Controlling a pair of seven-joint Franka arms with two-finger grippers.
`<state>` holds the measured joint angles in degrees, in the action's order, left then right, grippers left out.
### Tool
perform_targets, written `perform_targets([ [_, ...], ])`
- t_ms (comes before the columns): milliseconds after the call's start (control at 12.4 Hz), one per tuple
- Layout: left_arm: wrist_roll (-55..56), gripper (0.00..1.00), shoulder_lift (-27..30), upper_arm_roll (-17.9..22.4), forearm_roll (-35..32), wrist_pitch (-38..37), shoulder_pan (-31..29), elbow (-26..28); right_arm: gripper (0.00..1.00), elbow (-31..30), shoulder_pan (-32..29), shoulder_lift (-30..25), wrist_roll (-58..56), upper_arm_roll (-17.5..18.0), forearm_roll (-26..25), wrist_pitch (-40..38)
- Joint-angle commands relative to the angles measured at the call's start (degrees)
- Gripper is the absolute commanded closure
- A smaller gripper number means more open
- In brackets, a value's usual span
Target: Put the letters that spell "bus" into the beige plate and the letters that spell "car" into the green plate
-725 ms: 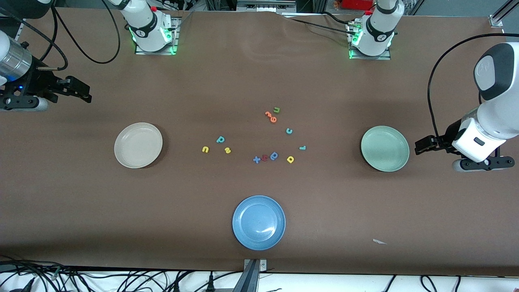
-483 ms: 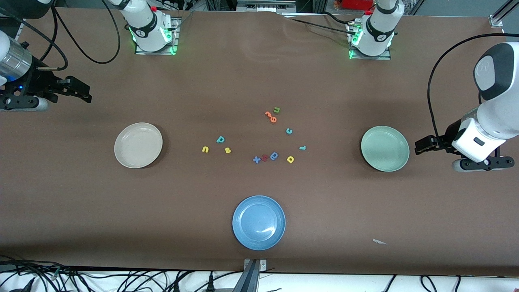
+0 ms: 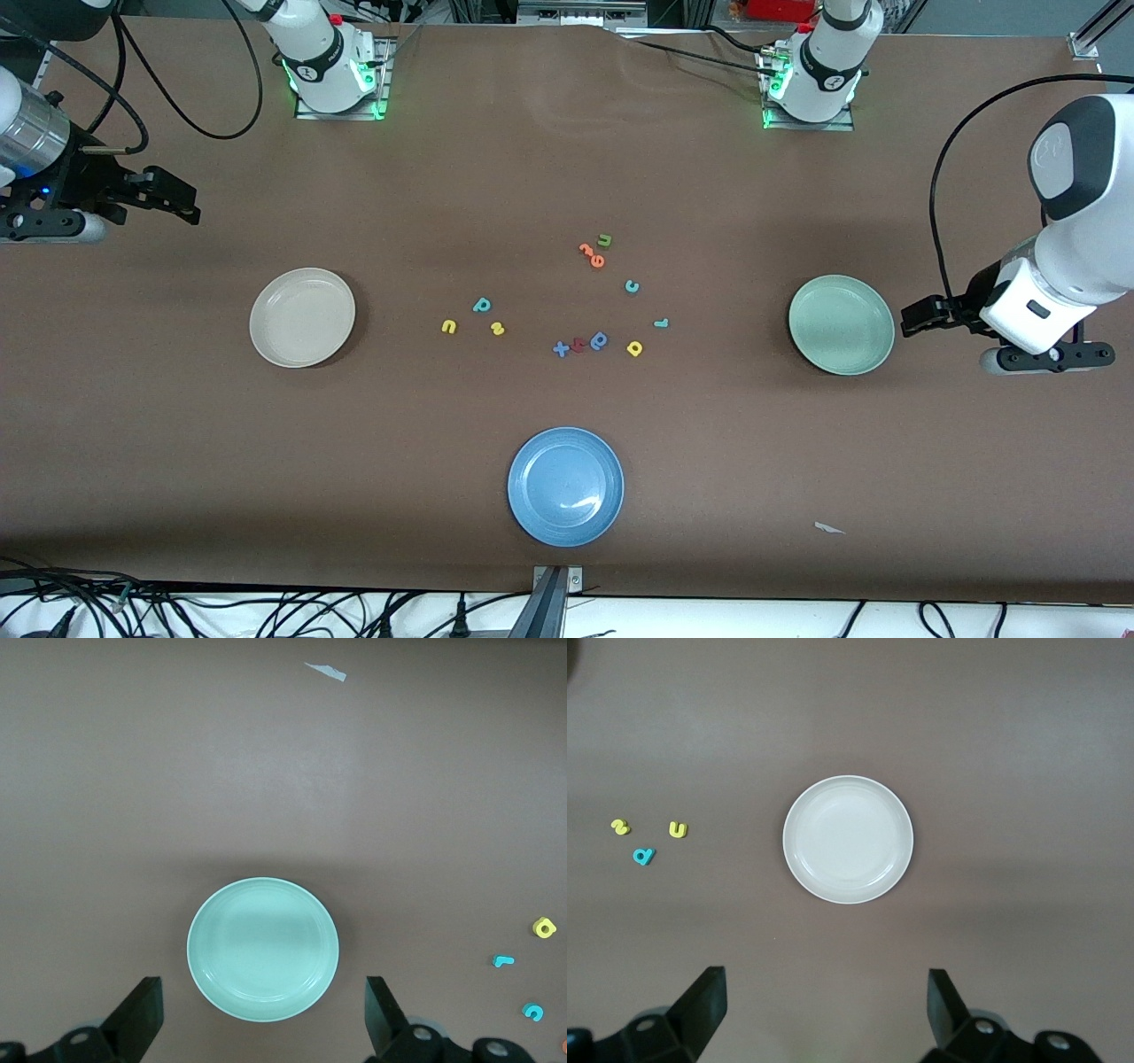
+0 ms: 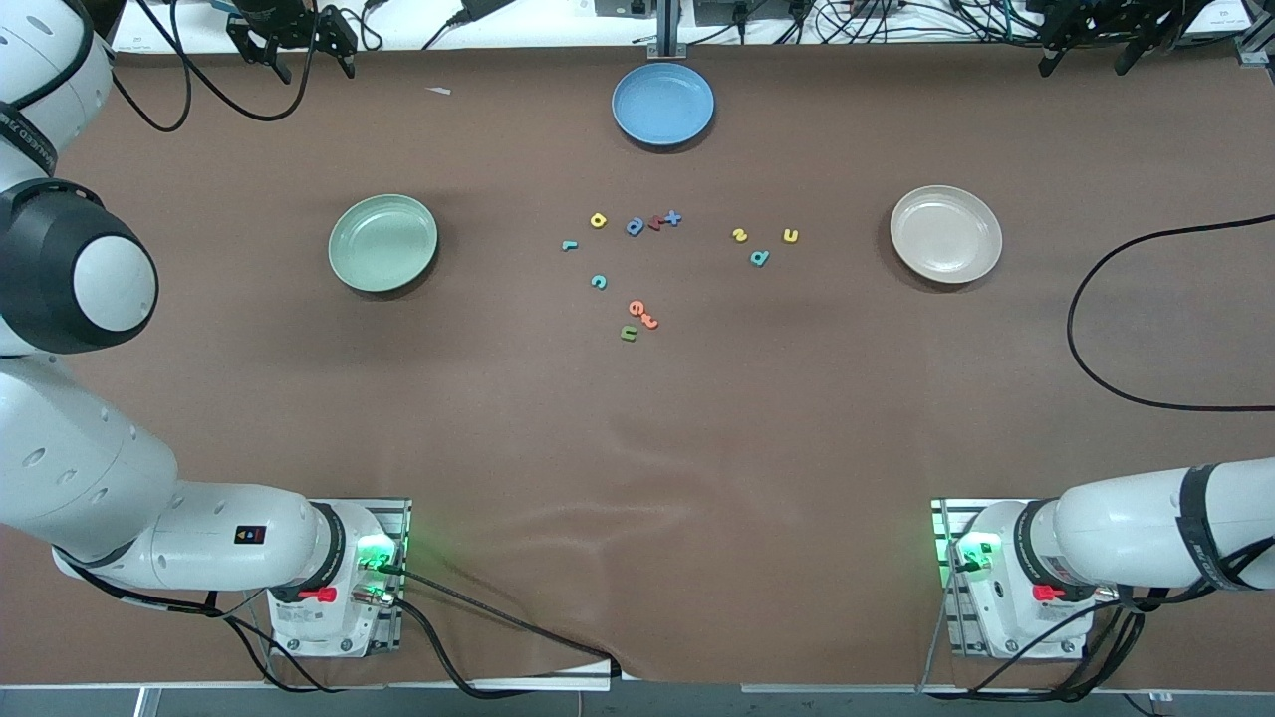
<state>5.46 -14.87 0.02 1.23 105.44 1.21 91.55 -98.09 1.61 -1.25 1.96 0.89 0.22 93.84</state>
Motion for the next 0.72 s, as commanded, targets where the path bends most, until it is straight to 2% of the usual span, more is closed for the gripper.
perform_targets([
  [0, -1.2, 0.00, 0.2, 0.4, 1.6, -0.1, 0.4, 0.2, 0.00, 0.5, -0.1, -0.2, -0.7, -0.1, 0.6, -0.9],
  [644, -0.8, 0.00, 0.2, 0.3, 1.6, -0.1, 0.8, 0.2, 0.00, 0.4, -0.1, -0.3, -0.7, -0.1, 0.6, -0.9],
])
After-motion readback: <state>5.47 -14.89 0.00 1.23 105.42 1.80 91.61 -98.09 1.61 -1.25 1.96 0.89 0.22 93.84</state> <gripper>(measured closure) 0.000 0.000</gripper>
